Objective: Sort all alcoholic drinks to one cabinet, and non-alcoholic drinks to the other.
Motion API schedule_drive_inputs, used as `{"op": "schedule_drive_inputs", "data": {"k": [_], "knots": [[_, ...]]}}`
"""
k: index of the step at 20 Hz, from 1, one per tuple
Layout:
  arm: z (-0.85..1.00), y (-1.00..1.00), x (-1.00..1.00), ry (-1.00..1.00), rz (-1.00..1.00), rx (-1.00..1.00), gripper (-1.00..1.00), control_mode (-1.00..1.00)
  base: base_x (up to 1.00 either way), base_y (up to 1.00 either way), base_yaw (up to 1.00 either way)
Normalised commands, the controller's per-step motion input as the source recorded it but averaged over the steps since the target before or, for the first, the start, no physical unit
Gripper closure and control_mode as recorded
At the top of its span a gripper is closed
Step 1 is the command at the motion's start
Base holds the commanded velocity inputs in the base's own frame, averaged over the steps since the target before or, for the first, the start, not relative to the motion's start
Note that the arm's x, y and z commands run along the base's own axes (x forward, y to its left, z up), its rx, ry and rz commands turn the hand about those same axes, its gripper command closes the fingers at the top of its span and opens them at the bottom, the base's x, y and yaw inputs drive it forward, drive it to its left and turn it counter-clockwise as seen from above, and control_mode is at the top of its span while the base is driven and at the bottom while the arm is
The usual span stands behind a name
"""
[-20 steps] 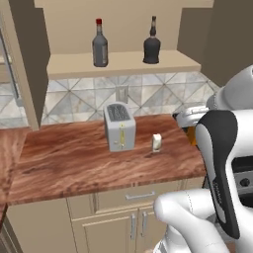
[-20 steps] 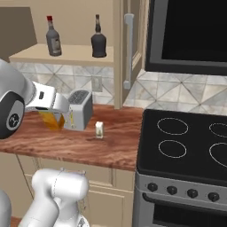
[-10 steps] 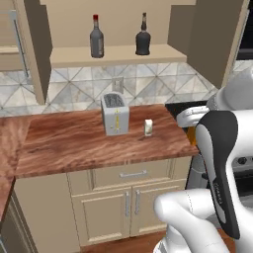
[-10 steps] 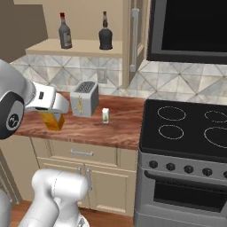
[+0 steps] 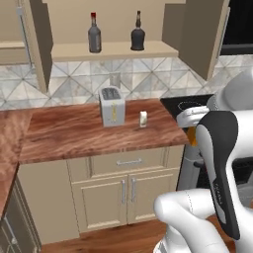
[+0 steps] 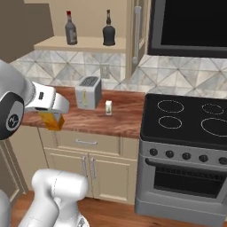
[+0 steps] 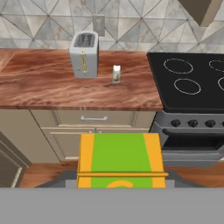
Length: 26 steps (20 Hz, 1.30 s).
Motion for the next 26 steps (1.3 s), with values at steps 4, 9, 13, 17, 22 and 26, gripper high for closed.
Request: {"op": "schedule_drive_inputs", "data": {"k": [4,9,13,17,22,26], "knots": [[0.00,0.00,0.00,0.00,0.00,0.00,1.00,1.00,-0.28,-0.30,-0.01],[0.00,0.00,0.00,0.00,0.00,0.00,1.00,1.00,-0.05,-0.44,0.00],[0.00,0.00,0.00,0.00,0.00,0.00,1.00,1.00,0.00,-0.54,0.00],[0.00,0.00,0.00,0.00,0.00,0.00,1.00,1.00,-0.02,-0.56,0.00],[0.00,0.00,0.00,0.00,0.00,0.00,1.00,1.00,-0.11,-0.58,0.00],[0.00,0.00,0.00,0.00,0.00,0.00,1.00,1.00,-0.23,-0.60,0.00]]}}
